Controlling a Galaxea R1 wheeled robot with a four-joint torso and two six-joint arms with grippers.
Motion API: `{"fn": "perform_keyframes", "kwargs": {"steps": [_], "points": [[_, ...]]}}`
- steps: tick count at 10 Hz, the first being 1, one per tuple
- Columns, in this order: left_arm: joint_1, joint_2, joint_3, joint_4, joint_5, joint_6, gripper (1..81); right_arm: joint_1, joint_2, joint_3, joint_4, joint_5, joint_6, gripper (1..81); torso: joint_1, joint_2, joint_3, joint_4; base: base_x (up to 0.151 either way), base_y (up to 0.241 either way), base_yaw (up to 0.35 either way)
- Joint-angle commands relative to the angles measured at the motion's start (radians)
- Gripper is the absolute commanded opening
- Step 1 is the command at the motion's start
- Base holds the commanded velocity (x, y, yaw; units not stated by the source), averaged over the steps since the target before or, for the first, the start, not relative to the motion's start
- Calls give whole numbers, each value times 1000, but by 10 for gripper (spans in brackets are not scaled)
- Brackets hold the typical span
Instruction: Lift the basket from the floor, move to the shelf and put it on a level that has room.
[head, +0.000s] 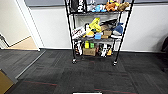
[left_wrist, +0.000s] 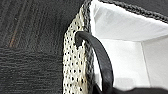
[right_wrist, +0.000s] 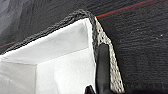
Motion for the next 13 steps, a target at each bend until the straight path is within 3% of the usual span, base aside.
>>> {"fn": "perform_keyframes", "kwargs": {"steps": [1, 6, 7, 9, 10, 11, 13], "points": [[-120, -9, 15, -10, 46, -2, 10, 119, -2, 21, 19, -33, 8, 10, 0, 0, 0, 0, 0, 0, 0], [-76, -15, 15, -11, 50, -2, 10, 102, -14, 23, 22, -33, 8, 10, 0, 0, 0, 0, 0, 0, 0], [-76, -15, 20, -11, 50, -2, 10, 95, -22, 32, 28, -31, 8, 10, -64, 100, 0, 0, 0, 0, 0], [-76, -32, 64, -8, 64, -2, 10, 73, -62, 64, 34, -22, 10, 10, -78, 122, 0, 0, 0, 0, 0], [-74, -47, 98, -5, 64, -2, 10, 62, -91, 98, 48, -19, 10, 10, -97, 152, 0, -57, 0, 0, 0], [-76, -66, 133, -4, 64, -2, 10, 47, -123, 136, 53, -18, 10, 10, -117, 184, 0, -101, 0, 0, 0], [-76, -88, 181, -4, 64, -2, 10, 18, -183, 199, 61, 19, 10, 10, -148, 232, 0, -143, 0, 0, 0]]}}
